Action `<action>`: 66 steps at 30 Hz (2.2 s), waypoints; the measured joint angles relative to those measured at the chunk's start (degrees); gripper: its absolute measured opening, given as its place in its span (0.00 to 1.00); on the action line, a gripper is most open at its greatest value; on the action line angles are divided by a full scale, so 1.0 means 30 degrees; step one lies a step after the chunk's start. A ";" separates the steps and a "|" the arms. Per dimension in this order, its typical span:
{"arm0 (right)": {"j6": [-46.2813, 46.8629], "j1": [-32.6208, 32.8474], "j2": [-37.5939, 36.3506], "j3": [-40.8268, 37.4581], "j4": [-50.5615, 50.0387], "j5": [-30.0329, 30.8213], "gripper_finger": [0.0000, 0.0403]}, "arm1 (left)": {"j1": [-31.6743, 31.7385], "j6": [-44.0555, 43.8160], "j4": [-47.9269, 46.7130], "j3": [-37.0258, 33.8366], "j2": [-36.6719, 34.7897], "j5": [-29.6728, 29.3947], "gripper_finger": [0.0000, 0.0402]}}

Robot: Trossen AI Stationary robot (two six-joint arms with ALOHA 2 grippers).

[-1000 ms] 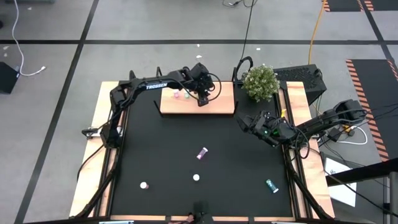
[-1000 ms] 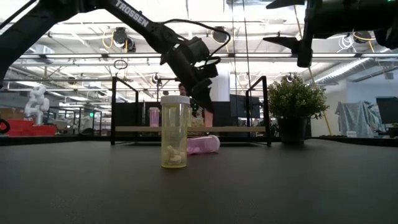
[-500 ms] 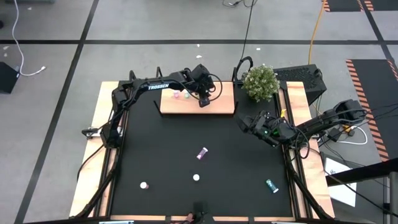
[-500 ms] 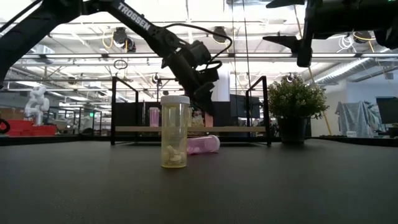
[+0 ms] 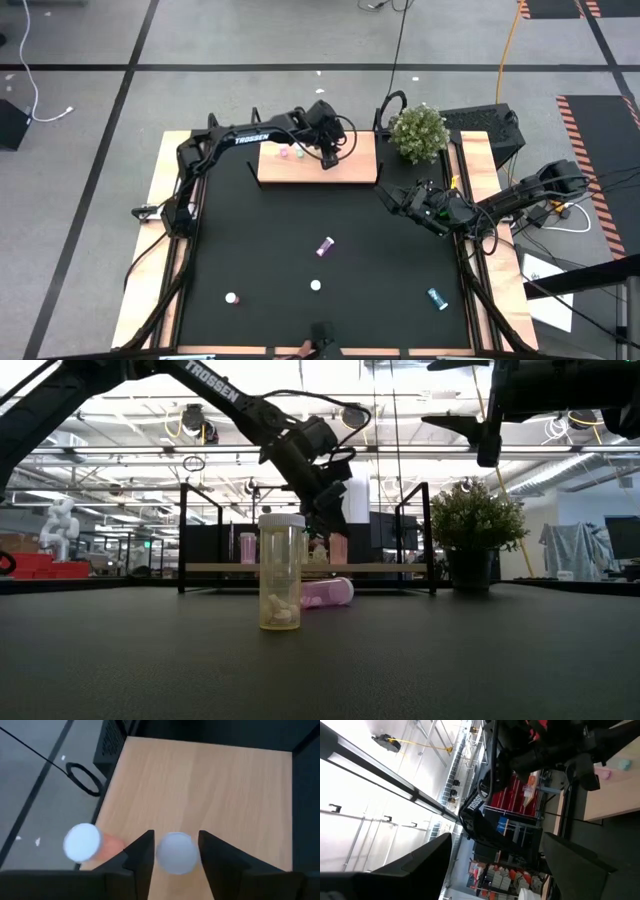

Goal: Pick and place medicine bottles onto shelf by color
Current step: Put the right red medicine bottle on the shelf aligned with the other red medicine bottle, then put the pink medicine bottle on the shelf aligned with the other pink medicine bottle

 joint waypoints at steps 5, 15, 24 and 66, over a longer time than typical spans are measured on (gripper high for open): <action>0.0000 0.0000 -0.0007 0.0000 -0.0063 -0.0015 0.75 | 0.0033 0.0118 -0.0271 0.0007 -0.0038 -0.0095 0.48; -0.0143 -0.0053 -0.0007 0.0000 0.0290 -0.1457 0.75 | -0.0514 0.0576 -0.3141 0.2405 -0.0725 -0.0394 0.65; -0.3220 -0.0634 -0.0007 0.0099 0.2054 -0.7170 0.75 | -0.2255 0.0540 -0.7850 0.8692 -0.0840 -0.0554 0.67; -0.9496 0.5138 0.9095 1.3024 -1.5152 -0.7829 0.52 | -1.5272 -1.1015 -1.8168 1.1025 -0.7895 -0.7892 0.67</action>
